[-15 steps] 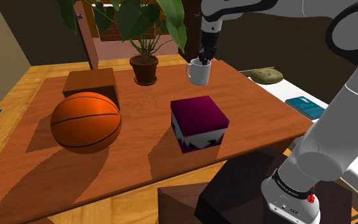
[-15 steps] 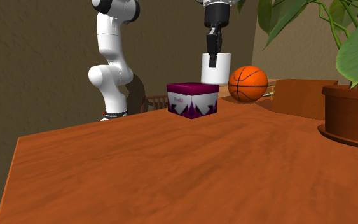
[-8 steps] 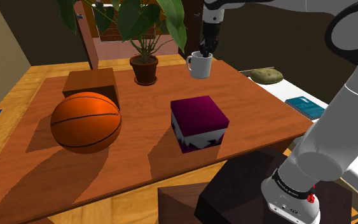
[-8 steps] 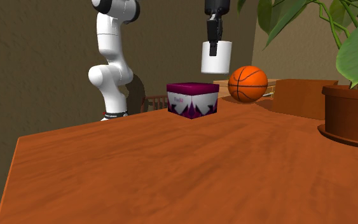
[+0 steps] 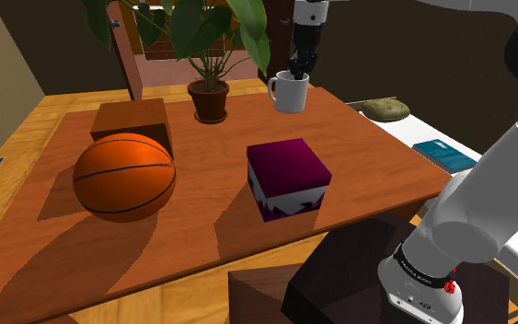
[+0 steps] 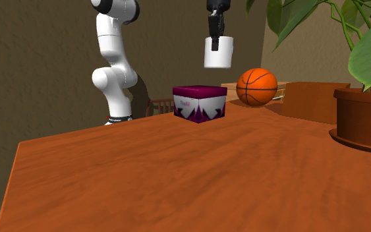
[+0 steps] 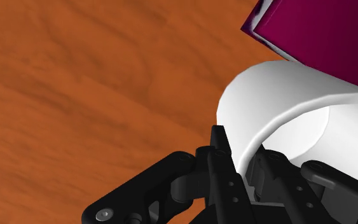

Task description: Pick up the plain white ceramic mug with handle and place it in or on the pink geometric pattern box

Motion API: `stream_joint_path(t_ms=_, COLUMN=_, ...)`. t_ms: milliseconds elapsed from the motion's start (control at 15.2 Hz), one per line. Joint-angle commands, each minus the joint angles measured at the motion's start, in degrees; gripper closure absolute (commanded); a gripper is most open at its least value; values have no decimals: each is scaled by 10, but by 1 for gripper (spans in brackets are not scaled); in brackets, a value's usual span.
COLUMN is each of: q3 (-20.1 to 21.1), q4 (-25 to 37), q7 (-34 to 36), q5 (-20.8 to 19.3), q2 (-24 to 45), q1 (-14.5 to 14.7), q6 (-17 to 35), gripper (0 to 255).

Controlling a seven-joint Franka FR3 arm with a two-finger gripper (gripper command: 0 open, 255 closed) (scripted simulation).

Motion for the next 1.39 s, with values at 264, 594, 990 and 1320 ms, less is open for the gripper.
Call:
stream_joint_path(t_ms=264, q3=41, q4=-86, q7=71, q5=-1, q2=-90, q1=29, q6=-4, gripper=255)
stream_joint_path(t_ms=594, q3=80, q4=-135, q7=131, q5=10, q2=-151, q1=51, q6=-16, gripper=255)
stream_joint_path(t_ms=990, q3=101, q4=-180, q7=159, q5=19, q2=-181, q1=61, q6=0, gripper=255)
stream_joint_path(t_ms=1320, q3=101, q4=-224, q7=159, q5=20, q2=-187, q1=62, q6=38, gripper=255)
